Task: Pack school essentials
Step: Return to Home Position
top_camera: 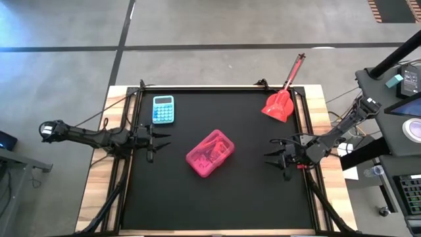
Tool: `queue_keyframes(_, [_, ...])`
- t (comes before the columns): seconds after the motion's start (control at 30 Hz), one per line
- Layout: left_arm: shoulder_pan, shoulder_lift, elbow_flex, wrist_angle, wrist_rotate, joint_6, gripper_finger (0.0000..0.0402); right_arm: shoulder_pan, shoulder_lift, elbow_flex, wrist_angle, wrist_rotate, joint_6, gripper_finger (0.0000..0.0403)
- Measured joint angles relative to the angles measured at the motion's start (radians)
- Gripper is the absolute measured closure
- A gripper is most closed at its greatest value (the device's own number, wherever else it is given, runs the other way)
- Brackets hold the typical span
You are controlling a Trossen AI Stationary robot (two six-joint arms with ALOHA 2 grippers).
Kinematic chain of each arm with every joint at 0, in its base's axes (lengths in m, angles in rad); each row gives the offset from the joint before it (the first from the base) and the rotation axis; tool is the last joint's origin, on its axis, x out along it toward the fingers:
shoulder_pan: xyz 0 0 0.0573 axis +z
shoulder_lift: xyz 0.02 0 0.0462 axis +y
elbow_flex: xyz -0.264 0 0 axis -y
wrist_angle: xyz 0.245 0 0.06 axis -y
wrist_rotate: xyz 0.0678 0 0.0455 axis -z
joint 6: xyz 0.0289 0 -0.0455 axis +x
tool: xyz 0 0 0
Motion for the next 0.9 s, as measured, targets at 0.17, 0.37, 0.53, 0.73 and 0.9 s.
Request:
queue_keyframes(0.17, [0.000,0.021,-0.023,0.007,0.000,-0.053,0.0267,0.000,-0.013,0.000,-0.001,0.000,-0.019,0.0271])
queue_keyframes(0.37, [0.000,0.025,-0.096,0.149,0.000,-0.055,0.0267,0.000,-0.012,-0.001,-0.001,0.000,0.029,0.0276])
queue_keyframes(0.53, [0.000,0.034,-0.096,0.170,0.000,-0.054,0.0267,0.000,-0.001,-0.001,-0.001,0.000,0.035,0.0276])
queue_keyframes(0.73, [0.000,0.035,-0.097,0.167,-0.003,-0.053,0.0267,0.000,0.012,-0.002,-0.005,0.035,0.053,0.0277])
queue_keyframes(0.9, [0.000,0.037,-0.097,0.167,-0.003,-0.053,0.0267,0.000,0.015,-0.002,-0.005,0.035,0.042,0.0278])
